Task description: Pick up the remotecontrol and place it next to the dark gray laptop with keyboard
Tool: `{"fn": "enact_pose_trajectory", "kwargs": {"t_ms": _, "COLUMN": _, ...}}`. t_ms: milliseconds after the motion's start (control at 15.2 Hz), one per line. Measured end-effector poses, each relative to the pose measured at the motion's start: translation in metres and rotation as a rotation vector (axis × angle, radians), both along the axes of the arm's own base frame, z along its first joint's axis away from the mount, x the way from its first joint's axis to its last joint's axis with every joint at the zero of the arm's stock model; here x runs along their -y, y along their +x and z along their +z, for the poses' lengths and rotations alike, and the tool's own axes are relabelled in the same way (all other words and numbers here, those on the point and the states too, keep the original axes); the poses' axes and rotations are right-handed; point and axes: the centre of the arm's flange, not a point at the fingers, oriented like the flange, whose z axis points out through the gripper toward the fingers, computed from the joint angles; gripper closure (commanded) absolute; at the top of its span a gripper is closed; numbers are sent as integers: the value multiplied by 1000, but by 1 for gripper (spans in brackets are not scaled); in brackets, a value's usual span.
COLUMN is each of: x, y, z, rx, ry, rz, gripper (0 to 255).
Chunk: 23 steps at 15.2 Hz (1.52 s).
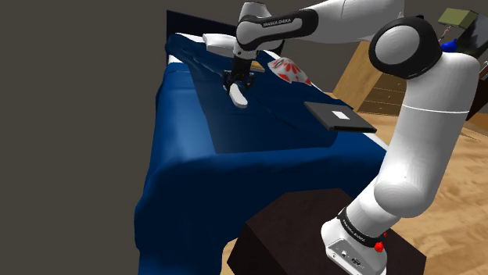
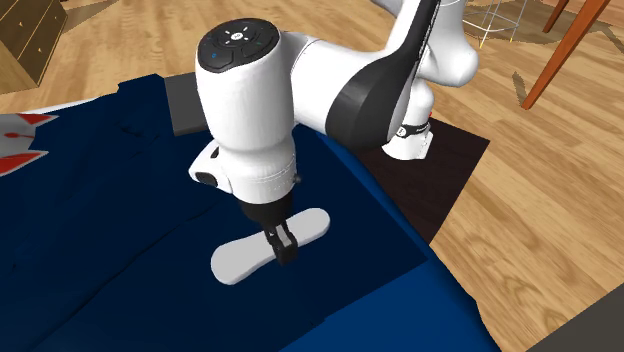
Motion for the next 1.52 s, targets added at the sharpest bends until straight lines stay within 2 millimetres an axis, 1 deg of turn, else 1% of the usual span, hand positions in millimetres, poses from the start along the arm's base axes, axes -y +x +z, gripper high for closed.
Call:
{"fn": "enact_pose_trajectory", "kwargs": {"t_ms": 198, "x": 1, "y": 1, "z": 14, "rx": 0, "ry": 0, "rz": 0, "gripper": 255}}
{"fn": "enact_pose_trajectory", "kwargs": {"t_ms": 264, "x": 7, "y": 0, "z": 15, "rx": 0, "ry": 0, "rz": 0, "gripper": 255}}
{"fn": "enact_pose_trajectory", "kwargs": {"t_ms": 396, "x": 28, "y": -2, "z": 16, "rx": 0, "ry": 0, "rz": -1, "gripper": 255}}
{"fn": "enact_pose_trajectory", "kwargs": {"t_ms": 594, "x": 65, "y": -6, "z": 16, "rx": 0, "ry": 0, "rz": -1, "gripper": 255}}
{"fn": "enact_pose_trajectory", "kwargs": {"t_ms": 726, "x": 92, "y": -2, "z": 16, "rx": 0, "ry": 0, "rz": -2, "gripper": 255}}
{"fn": "enact_pose_trajectory", "kwargs": {"t_ms": 792, "x": 106, "y": 0, "z": 20, "rx": 0, "ry": 0, "rz": -2, "gripper": 255}}
{"fn": "enact_pose_trajectory", "kwargs": {"t_ms": 924, "x": 135, "y": -2, "z": 15, "rx": 0, "ry": 0, "rz": -2, "gripper": 255}}
{"fn": "enact_pose_trajectory", "kwargs": {"t_ms": 1056, "x": 158, "y": -3, "z": 17, "rx": 0, "ry": 0, "rz": -1, "gripper": 255}}
{"fn": "enact_pose_trajectory", "kwargs": {"t_ms": 1122, "x": 174, "y": -2, "z": 20, "rx": 0, "ry": 0, "rz": -1, "gripper": 255}}
{"fn": "enact_pose_trajectory", "kwargs": {"t_ms": 1518, "x": 253, "y": -4, "z": 16, "rx": 0, "ry": 0, "rz": -1, "gripper": 255}}
